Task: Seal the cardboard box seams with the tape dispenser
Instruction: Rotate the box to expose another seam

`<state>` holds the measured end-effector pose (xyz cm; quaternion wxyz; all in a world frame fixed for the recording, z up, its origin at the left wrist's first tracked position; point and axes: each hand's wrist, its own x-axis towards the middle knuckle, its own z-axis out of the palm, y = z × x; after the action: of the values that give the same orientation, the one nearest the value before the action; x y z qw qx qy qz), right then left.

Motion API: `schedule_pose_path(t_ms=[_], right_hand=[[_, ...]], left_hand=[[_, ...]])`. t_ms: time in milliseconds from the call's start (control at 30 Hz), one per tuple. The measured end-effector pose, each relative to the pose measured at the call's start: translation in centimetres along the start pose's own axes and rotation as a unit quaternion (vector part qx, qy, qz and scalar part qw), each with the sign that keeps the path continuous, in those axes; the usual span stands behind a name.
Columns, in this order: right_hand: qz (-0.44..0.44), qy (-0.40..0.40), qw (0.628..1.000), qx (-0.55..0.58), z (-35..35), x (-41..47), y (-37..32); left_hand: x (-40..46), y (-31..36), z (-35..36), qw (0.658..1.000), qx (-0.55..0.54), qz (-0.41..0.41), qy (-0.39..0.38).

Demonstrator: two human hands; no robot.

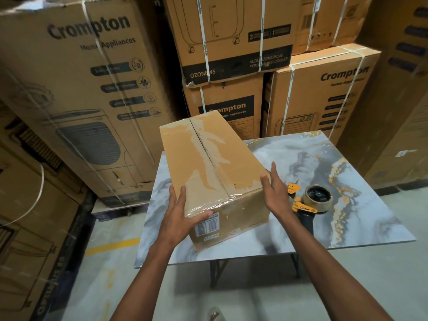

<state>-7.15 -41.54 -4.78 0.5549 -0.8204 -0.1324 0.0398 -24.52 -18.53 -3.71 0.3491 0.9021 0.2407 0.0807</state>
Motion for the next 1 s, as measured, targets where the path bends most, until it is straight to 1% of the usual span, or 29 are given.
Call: schedule_pose_path(t_ms=[100,200,267,333,400,467,567,600,633,700,733,800,867,900,933,1000], right_hand=[[0.011,0.029,0.999,0.013,0.7,-1.2,-0.1],[0.026,0.046,0.998,0.02,1.5,-2.7,0.6],[0.029,0.054,0.998,0.007,1.7,-4.2,0.4],[0.032,0.054,0.998,0.004,1.7,-5.3,0.0],[0.026,0.047,0.999,0.009,1.2,-5.6,-0.1],[0.013,0.033,0.999,-0.004,0.1,-4.6,0.5],[0.001,0.024,0.997,-0.074,-2.0,-1.0,1.3],[-0.028,0.019,0.993,-0.112,-2.7,0.3,1.2],[-0.072,0.005,0.985,-0.154,-3.1,1.9,1.4],[-0.147,-0.058,0.951,-0.264,-3.4,4.8,1.2],[-0.171,-0.093,0.927,-0.321,-3.2,6.0,0.9],[-0.221,-0.155,0.865,-0.423,-2.6,7.8,0.1],[-0.253,-0.179,0.805,-0.506,-2.2,8.9,-0.7],[-0.261,-0.183,0.788,-0.526,-2.1,9.4,-0.6],[-0.266,-0.18,0.783,-0.533,-2.0,9.7,-0.3],[-0.276,-0.166,0.787,-0.526,-1.8,10.1,0.5]], left_hand=[[1.1,-0.6,-1.4,1.0,0.007,0.004,-0.021],[2.6,-1.8,-3.3,0.998,0.004,0.016,-0.065],[3.8,-2.9,-4.3,0.995,0.05,0.034,-0.081],[4.7,-3.3,-5.2,0.99,0.106,0.046,-0.077],[4.8,-2.5,-5.9,0.992,0.103,0.045,-0.059],[4.5,-0.9,-5.2,0.991,0.102,0.074,-0.039],[2.7,3.2,-1.7,0.985,0.109,0.135,-0.015],[1.9,5.0,-0.1,0.982,0.108,0.152,-0.01],[1.2,6.8,1.6,0.98,0.115,0.164,-0.005],[0.3,10.1,4.9,0.972,0.157,0.174,0.0],[0.2,11.5,6.5,0.969,0.179,0.169,0.0],[0.4,13.4,8.9,0.972,0.192,0.137,-0.011],[1.1,14.2,10.1,0.972,0.205,0.112,-0.019],[1.2,14.2,10.4,0.969,0.222,0.108,-0.019],[1.3,14.2,10.6,0.965,0.238,0.11,-0.016],[1.3,13.8,10.7,0.961,0.249,0.116,-0.01]])
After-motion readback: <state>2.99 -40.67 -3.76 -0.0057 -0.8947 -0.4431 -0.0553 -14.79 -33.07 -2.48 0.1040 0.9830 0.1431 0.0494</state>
